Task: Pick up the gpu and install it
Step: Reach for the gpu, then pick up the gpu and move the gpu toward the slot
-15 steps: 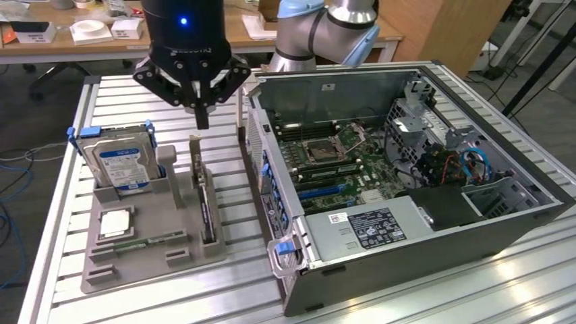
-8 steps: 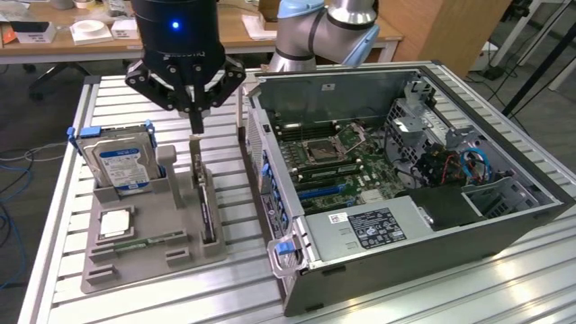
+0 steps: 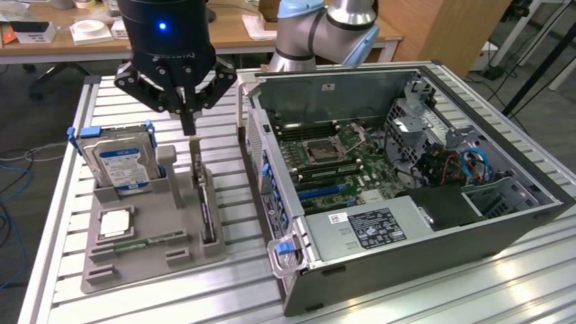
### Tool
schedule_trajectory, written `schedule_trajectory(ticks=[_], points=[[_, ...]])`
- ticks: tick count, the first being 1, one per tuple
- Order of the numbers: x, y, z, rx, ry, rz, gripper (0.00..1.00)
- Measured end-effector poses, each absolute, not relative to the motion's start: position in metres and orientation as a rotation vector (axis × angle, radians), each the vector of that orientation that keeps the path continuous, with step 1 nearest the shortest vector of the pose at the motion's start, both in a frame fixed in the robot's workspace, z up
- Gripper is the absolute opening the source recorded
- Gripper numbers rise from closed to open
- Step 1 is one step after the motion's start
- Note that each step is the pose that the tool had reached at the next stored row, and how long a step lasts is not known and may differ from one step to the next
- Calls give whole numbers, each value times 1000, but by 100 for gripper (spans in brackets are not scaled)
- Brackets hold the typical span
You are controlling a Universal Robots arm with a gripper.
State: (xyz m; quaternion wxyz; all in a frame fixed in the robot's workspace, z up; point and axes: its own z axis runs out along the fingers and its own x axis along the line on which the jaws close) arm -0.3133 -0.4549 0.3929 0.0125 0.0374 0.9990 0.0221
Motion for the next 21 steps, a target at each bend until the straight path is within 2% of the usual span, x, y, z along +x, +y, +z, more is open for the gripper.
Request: schedule_trajectory(ticks=[17, 19, 20, 21], points=[[-318, -455, 393, 117, 3114, 69, 11], [-318, -455, 393, 117, 3114, 69, 11], [-318, -455, 393, 117, 3114, 69, 17], [-318, -455, 393, 117, 3114, 69, 17]])
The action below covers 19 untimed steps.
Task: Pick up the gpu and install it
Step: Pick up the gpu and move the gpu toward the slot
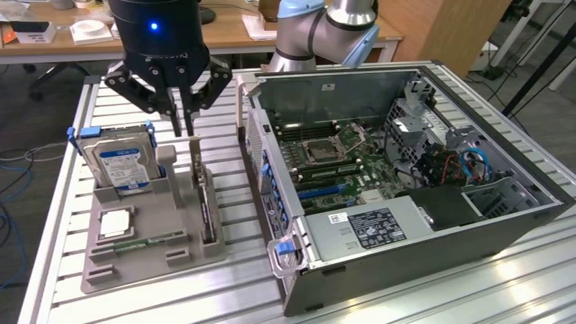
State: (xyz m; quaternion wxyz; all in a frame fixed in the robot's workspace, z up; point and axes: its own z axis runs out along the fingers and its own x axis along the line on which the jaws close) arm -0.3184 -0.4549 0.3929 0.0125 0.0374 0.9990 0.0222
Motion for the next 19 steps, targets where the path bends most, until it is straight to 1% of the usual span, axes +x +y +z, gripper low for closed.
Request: schedule_trajectory(ticks=[3, 4, 6, 7, 8, 19], points=[[-318, -455, 393, 117, 3114, 69, 35], [-318, -455, 393, 117, 3114, 69, 35], [-318, -455, 393, 117, 3114, 69, 47], [-318, -455, 393, 117, 3114, 69, 47], [-318, -455, 393, 117, 3114, 69, 53], [-318, -455, 392, 117, 3114, 69, 53]])
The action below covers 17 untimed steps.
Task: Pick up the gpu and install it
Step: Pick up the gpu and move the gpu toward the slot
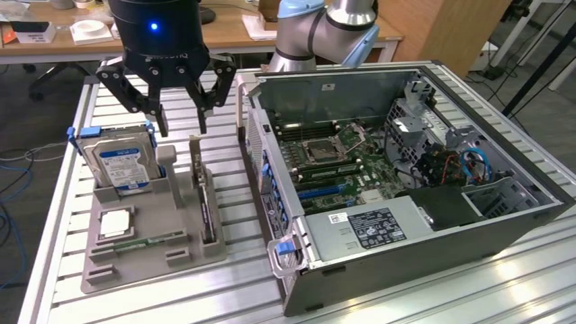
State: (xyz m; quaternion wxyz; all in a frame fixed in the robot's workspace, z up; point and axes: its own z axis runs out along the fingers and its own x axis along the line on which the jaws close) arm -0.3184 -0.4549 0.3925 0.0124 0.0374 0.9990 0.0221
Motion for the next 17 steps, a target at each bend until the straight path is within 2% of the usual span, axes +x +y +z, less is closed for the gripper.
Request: schedule_trajectory(ticks=[17], points=[[-318, -455, 388, 117, 3114, 69, 53]])
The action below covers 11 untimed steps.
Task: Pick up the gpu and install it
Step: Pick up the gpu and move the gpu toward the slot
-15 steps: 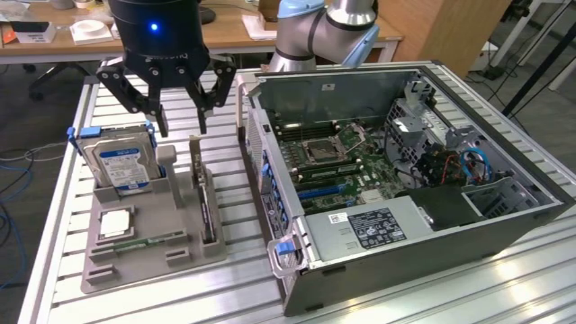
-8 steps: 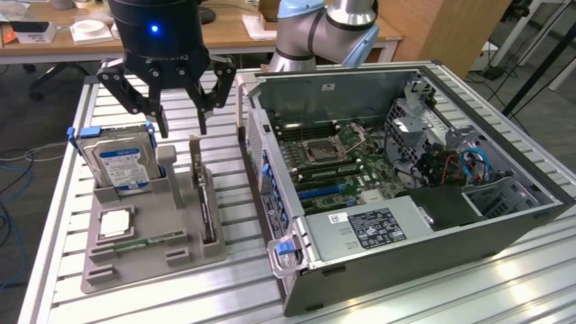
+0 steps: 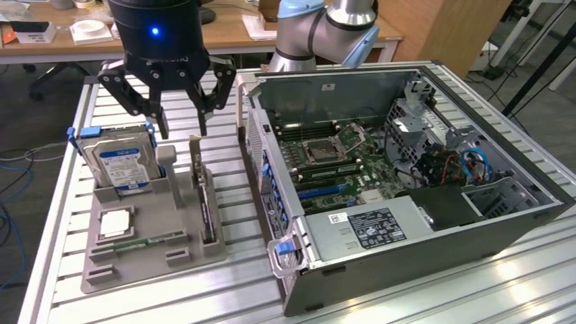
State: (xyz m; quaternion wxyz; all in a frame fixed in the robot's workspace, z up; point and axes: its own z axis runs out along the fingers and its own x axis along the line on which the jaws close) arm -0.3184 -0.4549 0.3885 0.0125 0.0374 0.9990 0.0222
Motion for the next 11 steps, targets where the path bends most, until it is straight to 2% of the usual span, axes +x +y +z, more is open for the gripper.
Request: schedule_trajectory(ticks=[11], points=[[-318, -455, 386, 117, 3114, 69, 53]])
